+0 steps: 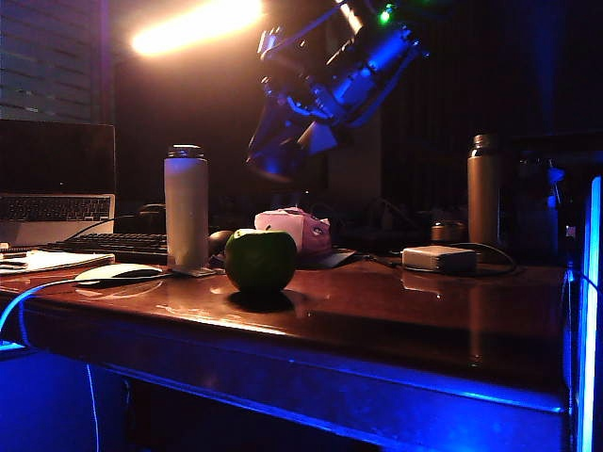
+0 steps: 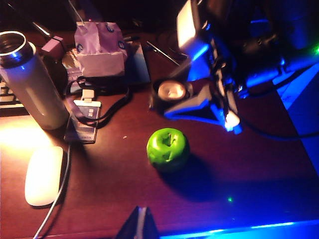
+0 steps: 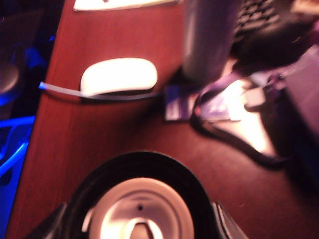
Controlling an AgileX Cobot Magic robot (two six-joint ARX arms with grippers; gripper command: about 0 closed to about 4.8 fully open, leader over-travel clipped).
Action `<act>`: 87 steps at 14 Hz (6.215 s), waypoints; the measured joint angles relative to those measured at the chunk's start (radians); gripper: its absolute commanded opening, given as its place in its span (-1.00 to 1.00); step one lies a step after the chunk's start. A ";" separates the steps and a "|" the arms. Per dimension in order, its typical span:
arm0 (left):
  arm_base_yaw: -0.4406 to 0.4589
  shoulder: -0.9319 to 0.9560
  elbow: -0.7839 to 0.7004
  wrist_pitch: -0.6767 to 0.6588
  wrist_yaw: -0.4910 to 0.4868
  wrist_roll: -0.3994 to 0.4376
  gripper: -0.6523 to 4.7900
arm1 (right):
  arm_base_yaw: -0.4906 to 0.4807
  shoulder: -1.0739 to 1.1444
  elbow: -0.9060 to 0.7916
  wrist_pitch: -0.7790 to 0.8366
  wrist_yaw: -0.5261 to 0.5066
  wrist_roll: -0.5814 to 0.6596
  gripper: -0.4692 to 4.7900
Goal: Stack the black thermos bottle cap from the table onto the green apple.
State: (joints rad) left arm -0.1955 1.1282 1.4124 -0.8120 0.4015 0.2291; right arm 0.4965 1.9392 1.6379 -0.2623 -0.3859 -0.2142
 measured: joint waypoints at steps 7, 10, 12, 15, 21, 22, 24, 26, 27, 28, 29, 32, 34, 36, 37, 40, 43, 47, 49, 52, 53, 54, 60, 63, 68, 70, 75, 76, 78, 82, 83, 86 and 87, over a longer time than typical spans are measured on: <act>0.000 0.000 0.000 0.000 0.000 0.000 -0.77 | 0.073 0.055 -0.001 -0.013 0.053 -0.093 -0.11; 0.000 0.000 0.000 0.000 0.000 0.000 -0.77 | 0.071 0.061 -0.001 -0.018 0.098 -0.101 -0.11; 0.000 0.000 0.000 0.000 0.000 0.000 -0.77 | 0.068 0.061 0.001 -0.032 0.108 -0.106 -0.11; 0.000 0.000 0.000 0.000 0.000 0.000 -0.77 | 0.069 0.063 0.001 -0.069 0.108 -0.117 -0.11; 0.000 0.000 0.000 0.000 0.000 0.000 -0.77 | 0.071 0.086 0.002 -0.050 0.113 -0.129 -0.11; 0.000 0.000 0.000 0.000 0.000 0.000 -0.77 | 0.071 0.088 0.002 -0.046 0.114 -0.129 -0.11; 0.000 0.000 0.000 0.000 0.000 0.000 -0.77 | 0.071 0.089 0.002 -0.043 0.114 -0.129 -0.11; 0.000 0.000 0.000 0.000 0.000 0.000 -0.77 | 0.071 0.089 0.002 -0.043 0.114 -0.129 -0.10; 0.000 0.000 0.000 0.000 0.000 0.000 -0.77 | 0.071 0.089 0.002 -0.043 0.114 -0.129 -0.10; 0.000 0.000 0.000 0.000 0.000 0.000 -0.77 | 0.071 0.089 0.002 -0.043 0.114 -0.129 -0.10; 0.000 0.000 0.000 0.000 0.000 0.000 -0.77 | 0.071 0.089 0.002 -0.043 0.114 -0.129 -0.06; 0.000 0.000 0.000 0.000 0.000 0.000 -0.77 | 0.071 0.089 0.002 -0.043 0.114 -0.130 0.50; 0.000 0.000 0.000 0.000 0.000 0.000 -0.77 | 0.071 0.089 0.002 -0.048 0.114 -0.131 0.71; 0.000 0.000 0.000 0.000 0.000 0.000 -0.77 | 0.071 0.089 0.001 -0.055 0.115 -0.131 0.86; 0.000 0.000 0.000 0.000 0.000 0.000 -0.77 | 0.071 0.091 0.001 -0.066 0.117 -0.130 0.98; 0.000 0.000 0.000 0.000 0.000 0.000 -0.77 | 0.071 0.084 0.001 -0.068 0.117 -0.131 1.00; 0.000 0.000 0.000 0.000 0.000 0.000 -0.77 | 0.071 0.067 0.001 -0.068 0.109 -0.131 1.00; 0.000 0.000 0.000 0.000 0.000 0.000 -0.77 | 0.071 0.037 0.001 -0.065 0.098 -0.132 1.00; 0.000 0.000 0.000 0.000 0.000 0.000 -0.77 | 0.071 -0.008 0.001 -0.066 0.098 -0.132 0.27; 0.000 -0.014 0.000 0.000 0.000 0.000 -0.77 | 0.071 -0.139 0.001 -0.062 0.108 -0.132 -0.84; 0.000 -0.035 0.000 0.000 0.000 -0.001 -0.77 | 0.071 -0.198 0.001 -0.046 0.141 -0.133 -0.84; 0.000 -0.069 0.000 0.000 -0.001 -0.019 -0.77 | 0.071 -0.254 0.001 -0.024 0.170 -0.136 -0.84; 0.000 -0.436 -0.027 -0.158 -0.216 -0.069 -0.77 | 0.070 -0.649 0.003 0.010 0.391 -0.131 -0.84; 0.000 -0.653 -0.233 -0.134 -0.249 -0.132 -0.77 | 0.070 -0.732 0.003 -0.068 0.391 -0.131 -0.84; 0.000 -0.832 -0.713 0.168 -0.249 -0.262 -0.77 | 0.070 -0.844 -0.051 -0.297 0.376 -0.099 -0.84; 0.000 -0.829 -0.863 0.258 -0.249 -0.323 -0.77 | 0.070 -0.899 -0.156 -0.274 0.362 -0.099 -0.84; 0.000 -0.830 -1.015 0.445 -0.334 -0.352 -0.77 | 0.070 -1.100 -0.606 0.012 0.302 -0.035 -0.84; 0.000 -0.830 -1.039 0.448 -0.333 -0.342 -0.77 | 0.070 -1.154 -0.706 0.068 0.302 -0.032 -0.84; 0.000 -0.830 -1.080 0.488 -0.333 -0.338 -0.77 | 0.070 -1.296 -0.896 0.142 0.303 -0.023 -0.84; 0.000 -0.832 -1.143 0.544 -0.351 -0.325 -0.77 | 0.070 -1.490 -1.153 0.148 0.303 0.084 -0.84; 0.000 -0.832 -1.167 0.558 -0.361 -0.316 -0.77 | 0.070 -1.530 -1.208 0.153 0.308 0.110 -0.84; 0.000 -0.832 -1.269 0.576 -0.361 -0.311 -0.77 | 0.070 -1.632 -1.417 0.124 0.330 0.193 -0.84; 0.000 -0.831 -1.287 0.571 -0.366 -0.305 -0.77 | 0.071 -1.654 -1.448 0.117 0.331 0.226 -0.84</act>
State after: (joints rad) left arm -0.1955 0.2974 0.1257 -0.2405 0.0357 -0.0757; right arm 0.5674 0.2848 0.1898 -0.1455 -0.0547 0.0116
